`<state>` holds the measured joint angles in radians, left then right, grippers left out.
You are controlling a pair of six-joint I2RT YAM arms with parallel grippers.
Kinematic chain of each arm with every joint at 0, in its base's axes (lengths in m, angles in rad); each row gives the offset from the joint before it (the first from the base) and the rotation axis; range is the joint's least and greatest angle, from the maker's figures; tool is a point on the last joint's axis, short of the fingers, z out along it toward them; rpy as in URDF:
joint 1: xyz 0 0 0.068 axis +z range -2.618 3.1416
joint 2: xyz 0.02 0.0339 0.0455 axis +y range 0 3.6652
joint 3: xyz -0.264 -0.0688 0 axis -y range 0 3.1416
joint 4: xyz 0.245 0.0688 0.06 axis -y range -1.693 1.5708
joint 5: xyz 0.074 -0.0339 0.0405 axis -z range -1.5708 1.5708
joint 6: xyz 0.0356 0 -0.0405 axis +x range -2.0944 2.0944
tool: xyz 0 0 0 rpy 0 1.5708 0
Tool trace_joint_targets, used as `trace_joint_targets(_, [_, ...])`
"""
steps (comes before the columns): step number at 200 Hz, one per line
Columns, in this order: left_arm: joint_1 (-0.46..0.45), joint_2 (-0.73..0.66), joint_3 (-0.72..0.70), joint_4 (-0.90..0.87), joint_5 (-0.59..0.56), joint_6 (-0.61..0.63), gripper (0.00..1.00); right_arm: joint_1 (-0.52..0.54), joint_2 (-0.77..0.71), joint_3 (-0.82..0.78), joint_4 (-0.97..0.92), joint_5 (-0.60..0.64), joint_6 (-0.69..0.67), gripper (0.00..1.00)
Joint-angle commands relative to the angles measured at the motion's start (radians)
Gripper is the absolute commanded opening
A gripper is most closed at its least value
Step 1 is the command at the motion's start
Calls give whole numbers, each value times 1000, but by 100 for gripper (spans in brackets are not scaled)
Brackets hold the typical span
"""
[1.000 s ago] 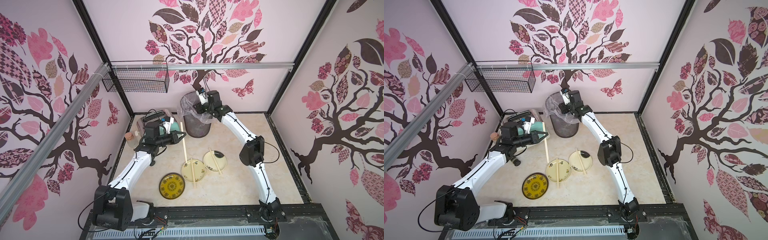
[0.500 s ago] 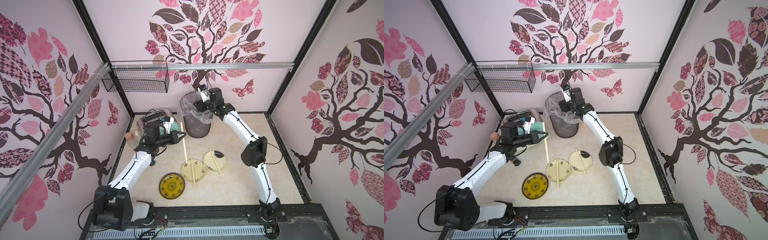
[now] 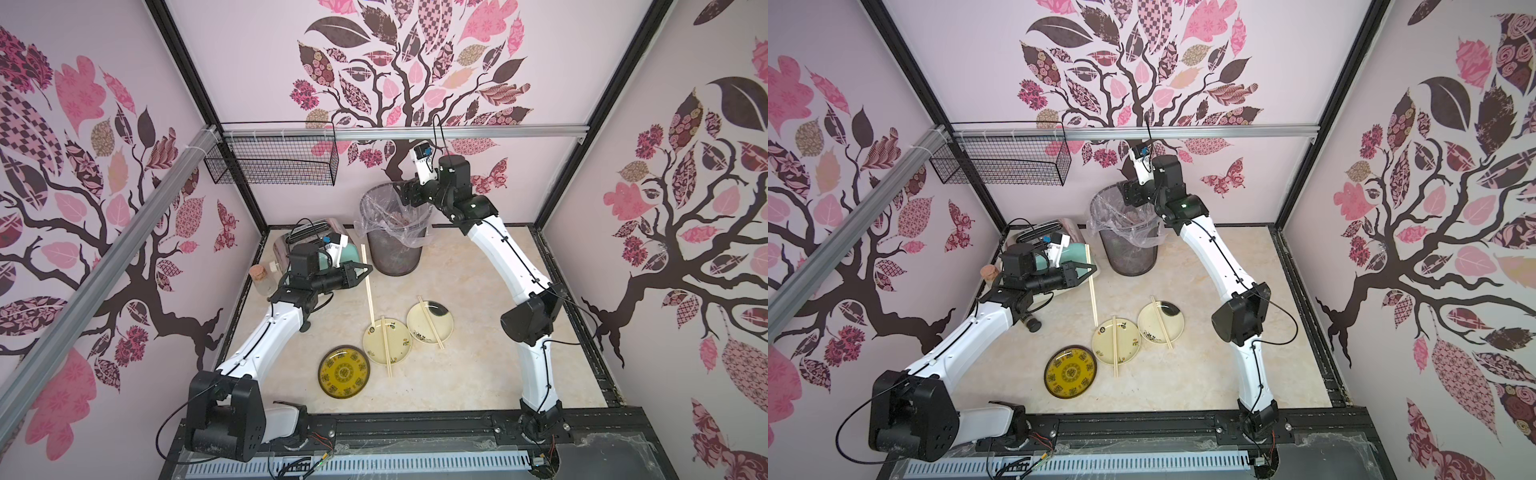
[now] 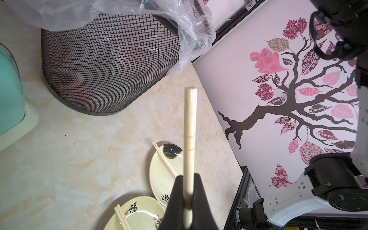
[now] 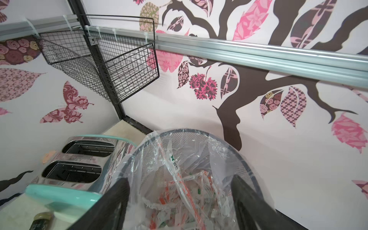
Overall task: Remove the packaging of disposable chopsticks
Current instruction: Place the packet bag in the trash bin, then place the disposable chopsticks on the plate.
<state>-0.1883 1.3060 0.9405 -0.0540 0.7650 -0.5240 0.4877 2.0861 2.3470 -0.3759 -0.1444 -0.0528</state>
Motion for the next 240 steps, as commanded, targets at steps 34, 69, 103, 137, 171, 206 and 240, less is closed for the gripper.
trace_joint_targets(34, [3,-4,22,14,14,2,0,2,-485,-693,322,-70,121,83])
trace_joint_targets(69, [3,-7,20,19,19,1,0,15,-734,-1166,508,-159,231,79])
trace_joint_targets(103, [4,0,16,17,12,4,0,71,-865,-1455,588,-184,230,77])
trace_joint_targets(137, [0,-2,13,19,4,8,0,97,-940,-1686,731,-252,285,75])
trace_joint_targets(171, [-5,-28,-19,-43,-52,1,0,135,-966,-1844,857,-260,304,74])
trace_joint_targets(206, [-28,-123,-88,-286,-191,-25,0,244,-947,-1937,978,-249,302,74])
trace_joint_targets(240, [-91,-223,-132,-576,-384,-72,0,373,-847,-1928,987,-248,226,73])
